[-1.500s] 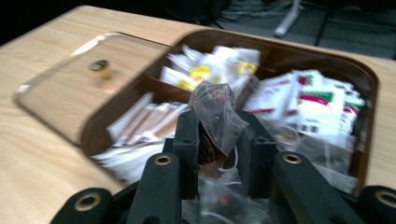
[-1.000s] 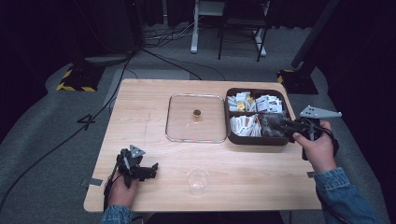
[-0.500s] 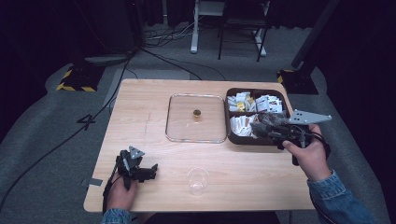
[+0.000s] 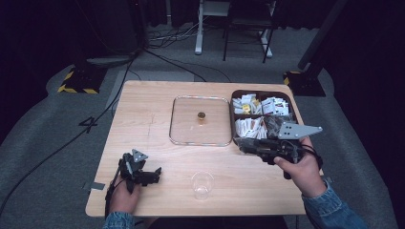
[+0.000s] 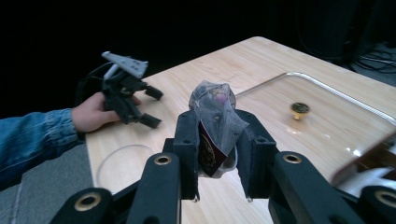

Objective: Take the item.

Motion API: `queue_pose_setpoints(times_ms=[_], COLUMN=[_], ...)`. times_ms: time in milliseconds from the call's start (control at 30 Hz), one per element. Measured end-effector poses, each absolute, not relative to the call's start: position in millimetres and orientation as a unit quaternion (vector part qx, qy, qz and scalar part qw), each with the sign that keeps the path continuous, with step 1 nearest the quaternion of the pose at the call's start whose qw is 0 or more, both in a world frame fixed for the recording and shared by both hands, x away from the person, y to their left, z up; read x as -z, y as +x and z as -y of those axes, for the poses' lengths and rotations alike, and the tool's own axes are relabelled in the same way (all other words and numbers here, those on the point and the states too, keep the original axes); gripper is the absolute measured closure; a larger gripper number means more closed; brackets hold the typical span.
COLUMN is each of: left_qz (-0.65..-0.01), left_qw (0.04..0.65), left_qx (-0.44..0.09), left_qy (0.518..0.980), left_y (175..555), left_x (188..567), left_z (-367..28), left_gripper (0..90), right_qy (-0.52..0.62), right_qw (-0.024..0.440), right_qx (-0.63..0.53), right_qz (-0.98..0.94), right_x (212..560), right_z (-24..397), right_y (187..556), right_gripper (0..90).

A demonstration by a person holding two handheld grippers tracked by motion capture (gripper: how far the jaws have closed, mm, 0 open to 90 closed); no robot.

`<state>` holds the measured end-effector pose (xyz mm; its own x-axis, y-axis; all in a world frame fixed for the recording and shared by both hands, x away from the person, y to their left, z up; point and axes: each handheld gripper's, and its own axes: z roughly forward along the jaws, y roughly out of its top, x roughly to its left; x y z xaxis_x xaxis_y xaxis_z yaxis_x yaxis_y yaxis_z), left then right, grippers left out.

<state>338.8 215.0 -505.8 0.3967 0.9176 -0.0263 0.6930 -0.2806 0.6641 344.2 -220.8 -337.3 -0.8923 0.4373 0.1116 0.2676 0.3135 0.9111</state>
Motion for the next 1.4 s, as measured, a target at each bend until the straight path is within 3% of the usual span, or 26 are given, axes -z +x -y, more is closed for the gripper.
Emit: queue_pose_setpoints(times_ms=[867,1133,1400], left_qz=[-0.517,-0.516,-0.516], left_qw=[0.303,0.303,0.303], left_qx=[-0.184,-0.184,-0.184], left_qy=[0.779,0.78,0.78], left_y=[338.9,339.2,339.2], left_x=[505.6,505.6,505.6], left_z=[-215.1,-215.1,-215.1], left_gripper=[0.0,0.0,0.0], right_qy=[0.147,0.139,0.139], right_qw=[0.001,0.014,-0.001], right_qx=[-0.539,-0.519,-0.503], right_qz=[-0.83,-0.843,-0.853], right_x=[364.6,380.3,399.2], right_z=[146.8,136.2,126.5], right_y=[314.6,315.4,315.2], right_gripper=[72.0,72.0,72.0])
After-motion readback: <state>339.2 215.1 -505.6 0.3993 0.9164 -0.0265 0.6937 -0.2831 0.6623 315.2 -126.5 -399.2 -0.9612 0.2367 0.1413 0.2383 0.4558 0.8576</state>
